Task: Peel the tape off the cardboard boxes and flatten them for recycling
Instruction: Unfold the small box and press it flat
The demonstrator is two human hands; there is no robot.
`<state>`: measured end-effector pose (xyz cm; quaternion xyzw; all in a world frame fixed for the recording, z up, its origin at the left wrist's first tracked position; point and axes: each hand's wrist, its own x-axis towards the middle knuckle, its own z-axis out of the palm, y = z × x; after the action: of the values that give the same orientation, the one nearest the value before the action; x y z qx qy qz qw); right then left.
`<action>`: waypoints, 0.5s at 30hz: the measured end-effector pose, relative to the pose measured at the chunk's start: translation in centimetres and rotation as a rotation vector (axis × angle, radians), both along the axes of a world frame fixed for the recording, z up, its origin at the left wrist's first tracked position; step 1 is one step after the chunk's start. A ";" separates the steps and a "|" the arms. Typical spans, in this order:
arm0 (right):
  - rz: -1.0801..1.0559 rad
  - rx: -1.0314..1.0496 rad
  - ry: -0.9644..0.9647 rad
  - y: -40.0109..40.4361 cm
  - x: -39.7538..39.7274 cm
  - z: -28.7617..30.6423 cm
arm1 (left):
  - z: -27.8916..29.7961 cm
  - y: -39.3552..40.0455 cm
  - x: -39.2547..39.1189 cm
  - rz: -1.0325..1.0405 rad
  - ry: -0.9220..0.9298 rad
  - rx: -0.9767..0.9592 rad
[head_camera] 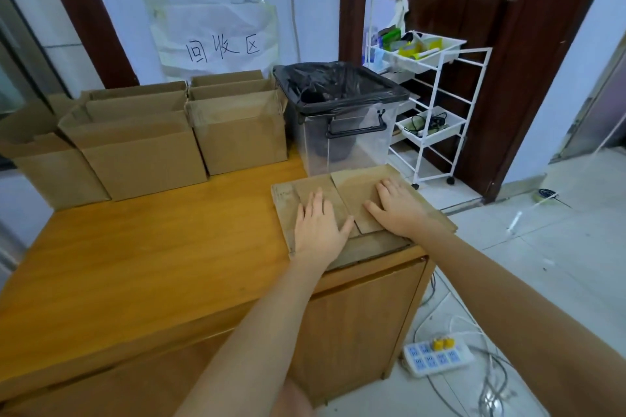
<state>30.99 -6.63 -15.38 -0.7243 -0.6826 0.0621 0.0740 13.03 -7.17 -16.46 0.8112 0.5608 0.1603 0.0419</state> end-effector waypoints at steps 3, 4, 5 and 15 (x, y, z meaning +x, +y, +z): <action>0.024 0.002 -0.004 0.0 0.2 0.1 | -0.1 0.2 -0.2 -0.032 0.043 -0.035; 0.034 -0.001 0.006 0.0 0.3 0.1 | -0.1 0.2 -0.3 -0.025 0.046 -0.021; 0.038 -0.005 0.015 -0.1 0.4 0.2 | 0.0 0.1 -0.4 -0.018 0.042 -0.010; 0.033 0.117 -0.306 0.1 -4.2 4.2 | 2.7 0.7 -1.5 -0.045 -0.079 -0.105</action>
<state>26.79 -6.51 -11.22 -0.7084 -0.7002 -0.0878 0.0102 11.49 -6.48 -13.75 0.8132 0.5481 0.1616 0.1102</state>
